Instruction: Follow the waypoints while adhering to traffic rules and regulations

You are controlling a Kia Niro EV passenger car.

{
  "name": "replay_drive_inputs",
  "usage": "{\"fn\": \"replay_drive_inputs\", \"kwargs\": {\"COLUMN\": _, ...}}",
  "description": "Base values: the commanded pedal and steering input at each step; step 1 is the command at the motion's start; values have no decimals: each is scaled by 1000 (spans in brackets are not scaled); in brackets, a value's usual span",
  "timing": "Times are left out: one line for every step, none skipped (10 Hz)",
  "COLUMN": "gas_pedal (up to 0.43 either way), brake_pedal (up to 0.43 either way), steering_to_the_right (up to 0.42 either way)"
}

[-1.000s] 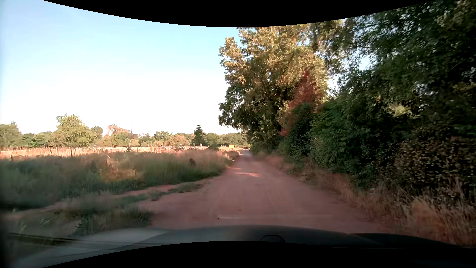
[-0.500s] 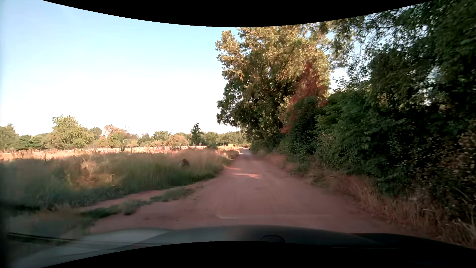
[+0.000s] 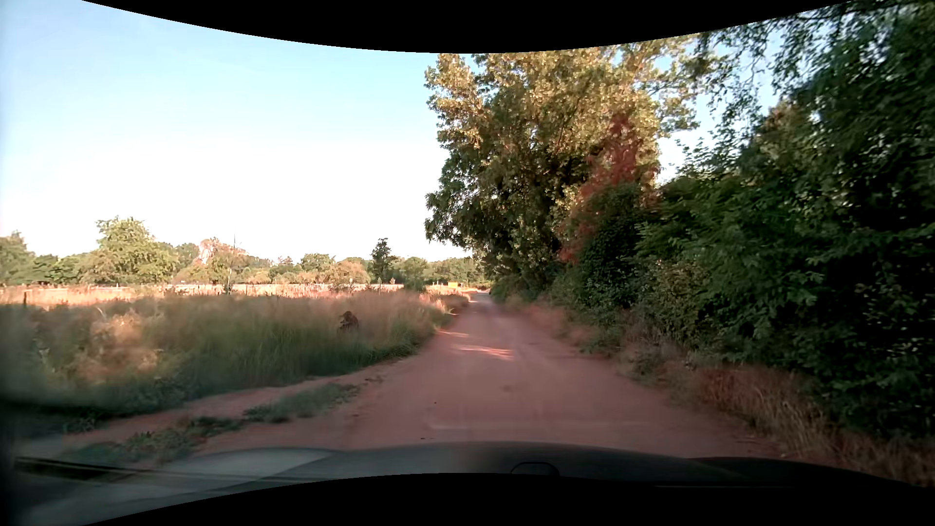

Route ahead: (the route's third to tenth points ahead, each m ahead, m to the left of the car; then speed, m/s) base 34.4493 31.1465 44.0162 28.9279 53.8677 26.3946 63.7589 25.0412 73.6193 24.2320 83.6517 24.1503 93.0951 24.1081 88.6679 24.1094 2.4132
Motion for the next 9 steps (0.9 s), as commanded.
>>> {"fn": "replay_drive_inputs", "kwargs": {"gas_pedal": 0, "brake_pedal": 0, "steering_to_the_right": 0}}
{"fn": "replay_drive_inputs", "kwargs": {"gas_pedal": 0, "brake_pedal": 0, "steering_to_the_right": -5}}
{"fn": "replay_drive_inputs", "kwargs": {"gas_pedal": 0, "brake_pedal": 0, "steering_to_the_right": -7}}
{"fn": "replay_drive_inputs", "kwargs": {"gas_pedal": 0, "brake_pedal": 0, "steering_to_the_right": -7}}
{"fn": "replay_drive_inputs", "kwargs": {"gas_pedal": 0, "brake_pedal": 0, "steering_to_the_right": -9}}
{"fn": "replay_drive_inputs", "kwargs": {"gas_pedal": 0, "brake_pedal": 0, "steering_to_the_right": -9}}
{"fn": "replay_drive_inputs", "kwargs": {"gas_pedal": 0, "brake_pedal": 0, "steering_to_the_right": -9}}
{"fn": "replay_drive_inputs", "kwargs": {"gas_pedal": 0, "brake_pedal": 0, "steering_to_the_right": -12}}
{"fn": "replay_drive_inputs", "kwargs": {"gas_pedal": 0, "brake_pedal": 0, "steering_to_the_right": -14}}
